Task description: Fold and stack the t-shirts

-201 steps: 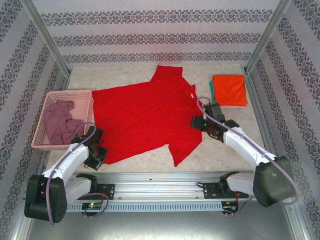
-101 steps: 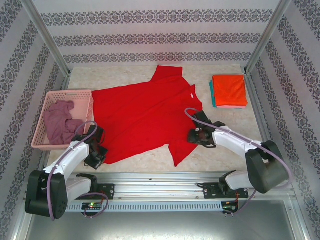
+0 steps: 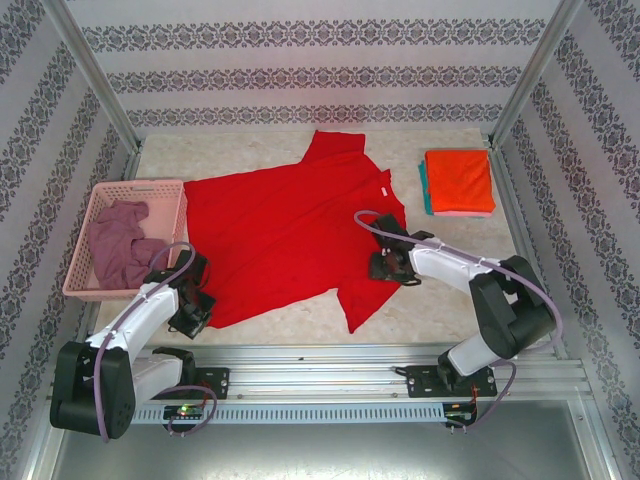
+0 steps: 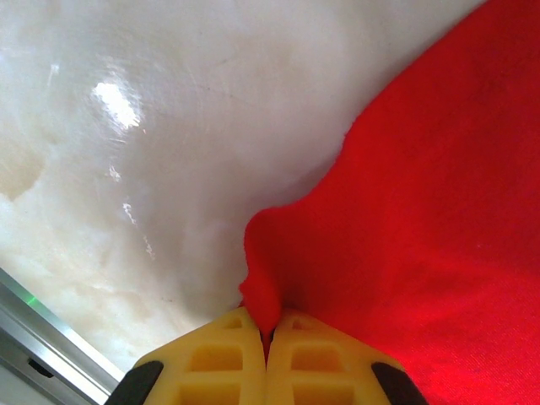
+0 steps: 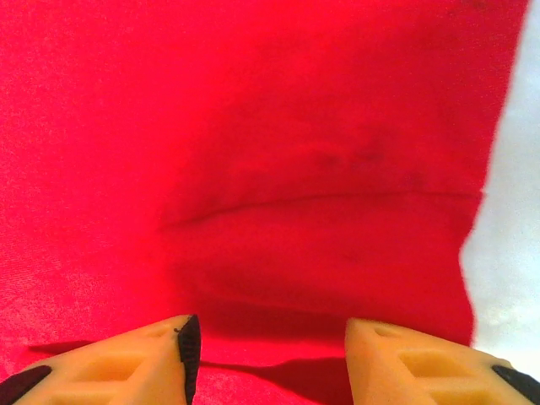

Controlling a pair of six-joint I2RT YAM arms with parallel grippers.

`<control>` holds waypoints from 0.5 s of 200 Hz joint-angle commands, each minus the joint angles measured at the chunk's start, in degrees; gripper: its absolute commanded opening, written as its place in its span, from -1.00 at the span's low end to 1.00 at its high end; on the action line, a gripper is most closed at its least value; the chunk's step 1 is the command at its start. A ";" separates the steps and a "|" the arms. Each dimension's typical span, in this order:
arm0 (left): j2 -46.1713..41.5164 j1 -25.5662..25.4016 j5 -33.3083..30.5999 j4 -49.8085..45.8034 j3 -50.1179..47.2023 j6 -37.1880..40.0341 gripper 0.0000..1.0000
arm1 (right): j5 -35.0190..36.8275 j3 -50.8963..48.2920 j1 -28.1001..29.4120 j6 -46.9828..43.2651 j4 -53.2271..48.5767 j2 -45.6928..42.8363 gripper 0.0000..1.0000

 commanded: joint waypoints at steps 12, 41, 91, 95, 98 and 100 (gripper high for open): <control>0.76 0.36 -0.49 2.39 -1.79 1.06 -1.00 | -2.84 -1.46 0.07 0.25 -1.17 -0.03 -0.13; 0.84 0.43 -0.54 2.84 -1.95 1.15 -1.00 | -4.91 -6.29 -1.59 2.16 -1.42 -4.76 -0.15; 1.73 0.54 -0.32 3.18 -1.42 2.02 -1.00 | -8.25 -8.41 -4.88 4.59 -3.87 -9.31 -0.34; 1.74 0.53 -0.34 3.04 -1.42 2.11 -1.00 | -7.92 -8.27 -5.04 4.64 -4.47 -9.65 -0.38; 1.69 0.53 -0.40 3.01 -1.42 2.18 -1.00 | -7.66 -8.16 -5.17 4.72 -4.90 -9.91 -0.39; 1.65 0.55 -0.40 3.01 -1.42 2.13 -1.00 | -7.44 -8.10 -5.26 4.76 -5.17 -10.09 -0.40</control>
